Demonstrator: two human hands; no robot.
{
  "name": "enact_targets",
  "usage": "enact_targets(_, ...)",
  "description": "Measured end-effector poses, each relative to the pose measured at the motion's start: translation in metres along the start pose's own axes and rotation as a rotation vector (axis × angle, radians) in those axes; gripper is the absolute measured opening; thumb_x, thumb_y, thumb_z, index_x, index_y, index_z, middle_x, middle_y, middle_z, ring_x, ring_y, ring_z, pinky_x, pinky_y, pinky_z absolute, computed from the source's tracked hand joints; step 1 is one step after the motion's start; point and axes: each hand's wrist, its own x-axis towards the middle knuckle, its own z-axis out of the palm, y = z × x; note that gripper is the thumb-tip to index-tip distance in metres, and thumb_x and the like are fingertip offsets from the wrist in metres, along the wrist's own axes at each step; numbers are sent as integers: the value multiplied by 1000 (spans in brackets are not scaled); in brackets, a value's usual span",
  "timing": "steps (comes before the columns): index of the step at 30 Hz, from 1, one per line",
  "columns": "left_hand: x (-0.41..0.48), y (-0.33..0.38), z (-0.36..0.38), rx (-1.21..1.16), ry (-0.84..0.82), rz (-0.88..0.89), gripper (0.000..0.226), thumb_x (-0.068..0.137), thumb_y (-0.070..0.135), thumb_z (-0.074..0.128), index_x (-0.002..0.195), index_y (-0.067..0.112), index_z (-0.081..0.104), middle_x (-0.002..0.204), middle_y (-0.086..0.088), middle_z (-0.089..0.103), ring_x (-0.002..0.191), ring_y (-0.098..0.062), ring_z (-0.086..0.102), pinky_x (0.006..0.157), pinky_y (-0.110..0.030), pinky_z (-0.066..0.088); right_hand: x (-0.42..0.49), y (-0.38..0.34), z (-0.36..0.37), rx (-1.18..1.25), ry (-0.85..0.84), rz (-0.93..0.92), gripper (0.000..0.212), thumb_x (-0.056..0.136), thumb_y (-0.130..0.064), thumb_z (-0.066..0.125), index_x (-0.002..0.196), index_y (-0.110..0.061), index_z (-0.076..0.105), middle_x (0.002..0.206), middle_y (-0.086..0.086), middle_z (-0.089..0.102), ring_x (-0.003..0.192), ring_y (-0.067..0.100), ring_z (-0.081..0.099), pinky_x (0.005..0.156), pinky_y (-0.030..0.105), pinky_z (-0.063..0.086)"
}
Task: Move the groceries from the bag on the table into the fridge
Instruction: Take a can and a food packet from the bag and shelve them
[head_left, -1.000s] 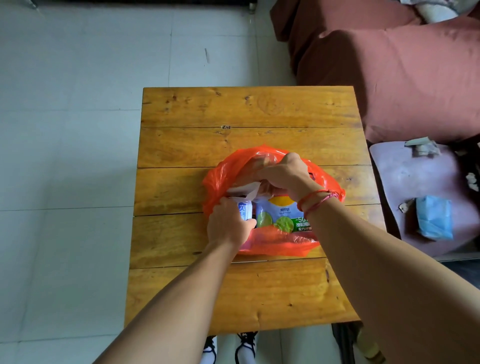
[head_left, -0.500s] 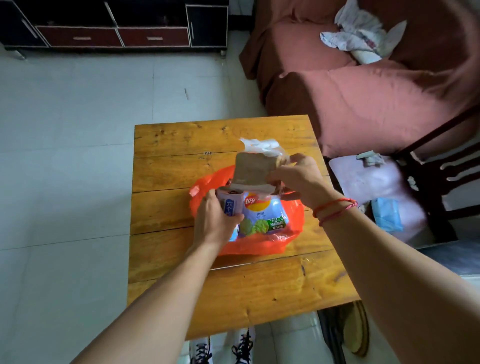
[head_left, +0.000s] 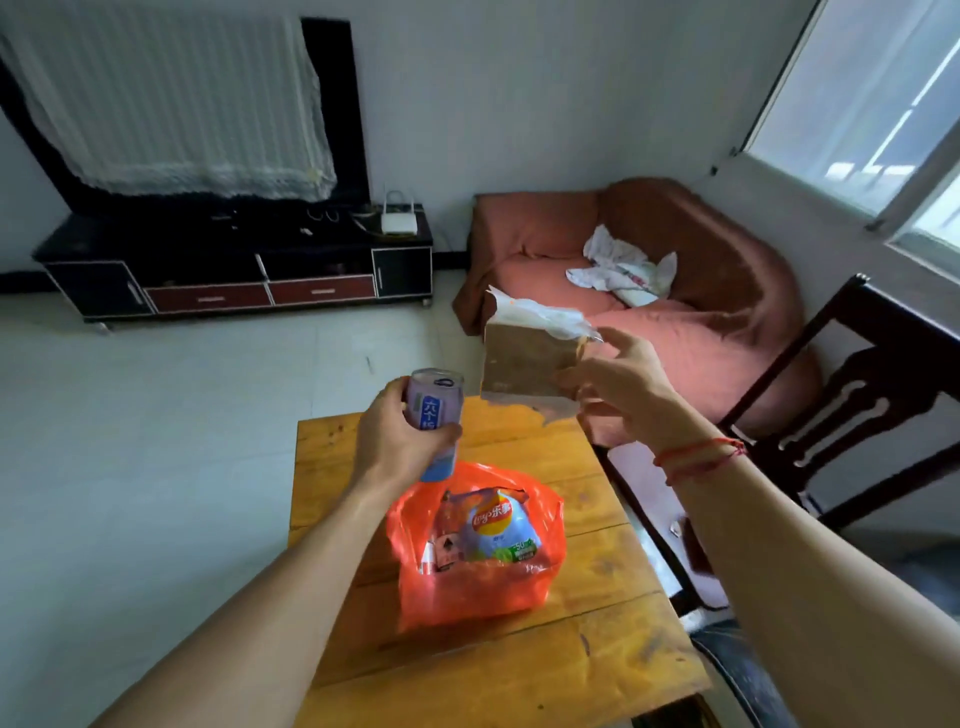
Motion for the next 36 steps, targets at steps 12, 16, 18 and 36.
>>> enact_targets(12,-2,129,-112,-162,-9,248,65,67,10,89,122,23,55,104,3,69,94,-14,67,71,-33,60,-68,-102,-48,113,-51,-278,46,71,5,80,103,-26,68,93,2,69,65,13,68,53,28,55)
enact_targets(16,-8,157,-136,-229,-17,302,64,68,8,88,122,22,57,100,-3,72,90,-20,69,66,-37,61,-84,-119,-60,119,-66,-340,49,70,9,80,105,-23,68,83,-1,69,54,8,64,47,24,51)
enact_targets(18,-10,168,-145,-272,-38,319,64,69,7,87,124,21,58,100,-6,72,88,-24,70,64,-38,61,-89,-125,-65,137,-72,-371,50,69,11,80,105,-22,68,82,1,69,62,17,64,50,26,52)
enact_targets(36,-34,196,-166,-312,-53,356,42,77,4,80,113,19,65,101,-8,72,86,-24,71,60,-30,56,-97,-143,-78,221,-227,-459,55,70,15,80,116,-10,64,70,3,66,63,24,59,53,26,47)
